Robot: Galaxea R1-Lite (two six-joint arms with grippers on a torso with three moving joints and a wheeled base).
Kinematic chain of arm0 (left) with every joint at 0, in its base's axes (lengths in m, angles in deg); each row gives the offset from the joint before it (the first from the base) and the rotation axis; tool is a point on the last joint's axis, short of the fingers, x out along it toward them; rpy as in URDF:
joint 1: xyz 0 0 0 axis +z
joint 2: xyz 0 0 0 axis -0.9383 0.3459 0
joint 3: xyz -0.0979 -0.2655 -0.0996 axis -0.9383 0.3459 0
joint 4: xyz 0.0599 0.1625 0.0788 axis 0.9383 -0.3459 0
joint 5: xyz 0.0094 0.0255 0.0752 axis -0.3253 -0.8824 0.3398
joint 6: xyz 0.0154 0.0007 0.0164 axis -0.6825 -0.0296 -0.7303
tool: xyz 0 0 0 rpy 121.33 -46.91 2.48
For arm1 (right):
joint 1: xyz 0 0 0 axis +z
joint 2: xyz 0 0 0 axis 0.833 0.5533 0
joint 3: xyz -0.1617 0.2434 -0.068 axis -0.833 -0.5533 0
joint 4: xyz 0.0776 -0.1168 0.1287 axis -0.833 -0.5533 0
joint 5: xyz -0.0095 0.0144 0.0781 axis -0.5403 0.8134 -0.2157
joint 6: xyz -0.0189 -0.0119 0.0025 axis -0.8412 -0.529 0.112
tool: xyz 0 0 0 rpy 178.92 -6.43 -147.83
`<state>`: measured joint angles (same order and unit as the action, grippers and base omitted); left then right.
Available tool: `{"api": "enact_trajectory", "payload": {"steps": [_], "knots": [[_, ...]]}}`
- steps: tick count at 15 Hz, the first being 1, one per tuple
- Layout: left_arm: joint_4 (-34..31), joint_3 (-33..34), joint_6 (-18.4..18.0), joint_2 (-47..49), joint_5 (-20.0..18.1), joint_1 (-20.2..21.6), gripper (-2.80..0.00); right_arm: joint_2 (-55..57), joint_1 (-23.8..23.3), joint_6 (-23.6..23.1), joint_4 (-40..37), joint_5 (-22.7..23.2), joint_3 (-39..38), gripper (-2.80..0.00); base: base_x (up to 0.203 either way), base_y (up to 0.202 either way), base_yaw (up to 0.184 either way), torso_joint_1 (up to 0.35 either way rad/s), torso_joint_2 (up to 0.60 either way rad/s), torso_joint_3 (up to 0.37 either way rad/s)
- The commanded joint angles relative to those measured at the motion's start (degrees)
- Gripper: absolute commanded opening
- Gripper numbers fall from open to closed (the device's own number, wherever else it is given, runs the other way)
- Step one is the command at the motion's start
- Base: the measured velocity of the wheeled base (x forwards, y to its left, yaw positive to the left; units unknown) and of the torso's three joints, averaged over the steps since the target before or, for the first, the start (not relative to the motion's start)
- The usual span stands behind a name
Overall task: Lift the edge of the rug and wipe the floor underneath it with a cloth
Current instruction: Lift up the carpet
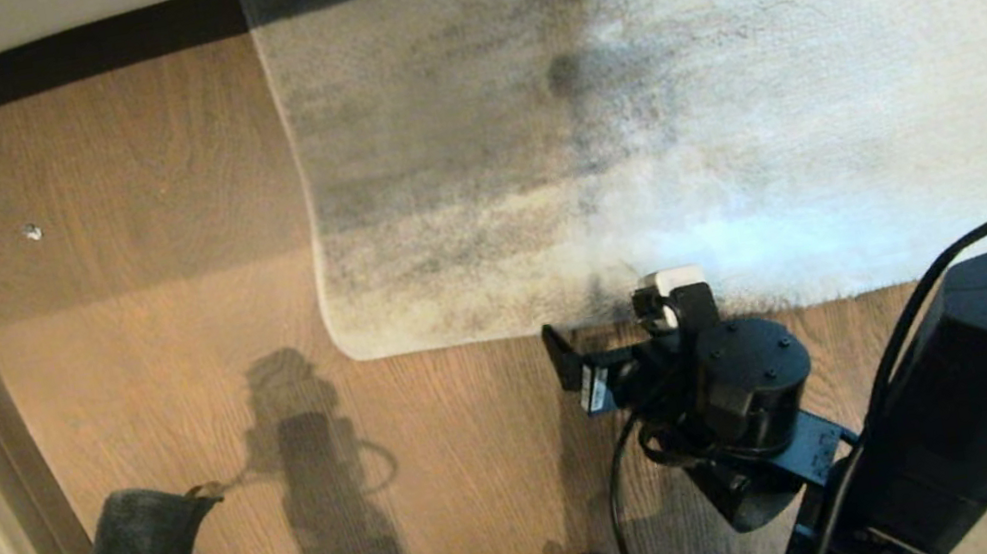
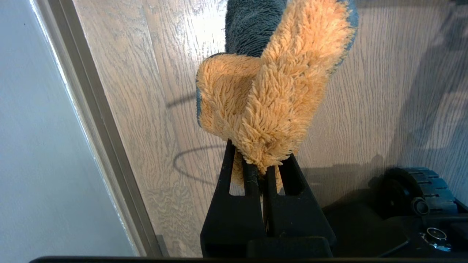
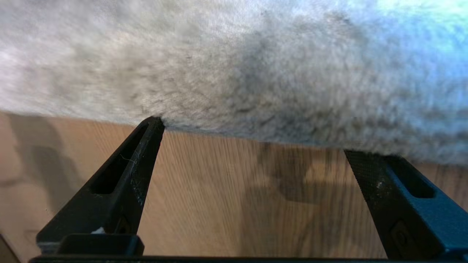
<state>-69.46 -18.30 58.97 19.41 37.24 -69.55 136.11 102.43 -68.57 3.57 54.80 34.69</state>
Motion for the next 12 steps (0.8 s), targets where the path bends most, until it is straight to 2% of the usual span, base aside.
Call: {"api": "enact_trajectory", "payload": {"steps": [1,9,12], "knots": [[0.0,0.0,0.0,0.0,0.0,0.1,-2.80,0.4,-0.5,-0.1,3.0,0.1,1.8,0.00,0.000,0.000,0.000,0.000,0.00,0.000],[0.0,0.0,0.0,0.0,0.0,0.1,-2.80,-0.5,-4.3,-0.3,3.0,-0.2,18.3,0.00,0.000,0.000,0.000,0.000,0.00,0.000],[0.0,0.0,0.0,0.0,0.0,0.1,-2.80,-1.2,-4.6,-1.2,3.0,-0.1,18.8,0.00,0.000,0.000,0.000,0.000,0.00,0.000]]}}
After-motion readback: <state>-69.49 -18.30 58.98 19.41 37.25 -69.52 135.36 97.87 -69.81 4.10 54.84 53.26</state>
